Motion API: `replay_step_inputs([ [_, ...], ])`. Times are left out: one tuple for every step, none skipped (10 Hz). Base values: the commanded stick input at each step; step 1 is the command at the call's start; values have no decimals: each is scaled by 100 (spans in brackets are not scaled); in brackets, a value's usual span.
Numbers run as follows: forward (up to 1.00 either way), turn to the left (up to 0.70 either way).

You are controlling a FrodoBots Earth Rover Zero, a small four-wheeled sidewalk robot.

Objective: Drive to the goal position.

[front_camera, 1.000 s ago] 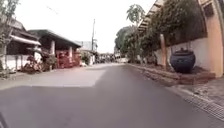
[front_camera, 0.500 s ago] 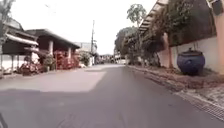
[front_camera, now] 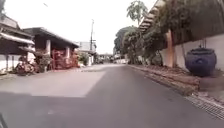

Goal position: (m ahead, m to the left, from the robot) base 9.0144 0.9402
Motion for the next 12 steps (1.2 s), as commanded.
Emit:
replay_step_inputs([
  [70,0],
  [70,0],
  [70,0],
  [70,0],
  [70,0],
  [70,0],
  [70,0],
  [70,0],
  [70,0],
  [70,0],
  [70,0],
  [70,0],
])
